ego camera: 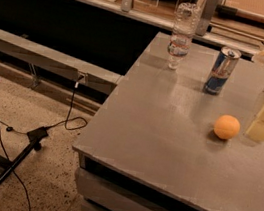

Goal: Pick orange

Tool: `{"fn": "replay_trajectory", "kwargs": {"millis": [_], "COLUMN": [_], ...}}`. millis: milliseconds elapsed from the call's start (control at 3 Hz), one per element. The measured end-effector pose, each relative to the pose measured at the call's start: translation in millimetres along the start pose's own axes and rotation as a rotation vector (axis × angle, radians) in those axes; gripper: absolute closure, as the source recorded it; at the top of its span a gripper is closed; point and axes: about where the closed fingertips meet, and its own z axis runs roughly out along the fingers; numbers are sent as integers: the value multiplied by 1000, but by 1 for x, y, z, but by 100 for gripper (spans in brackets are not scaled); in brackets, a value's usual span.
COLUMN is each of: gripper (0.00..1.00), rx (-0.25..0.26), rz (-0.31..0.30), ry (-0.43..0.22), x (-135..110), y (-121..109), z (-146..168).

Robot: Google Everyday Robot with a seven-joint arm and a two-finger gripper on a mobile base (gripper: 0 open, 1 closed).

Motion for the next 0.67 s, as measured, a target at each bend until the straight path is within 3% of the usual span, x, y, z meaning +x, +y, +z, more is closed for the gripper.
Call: {"fn": "replay_trajectory", "kwargs": {"millis": [667], "gripper": [0], "rx": [-19], "rz": [11], "ry": [-6], "x": [1], "y": [-3], "z": [15]}}
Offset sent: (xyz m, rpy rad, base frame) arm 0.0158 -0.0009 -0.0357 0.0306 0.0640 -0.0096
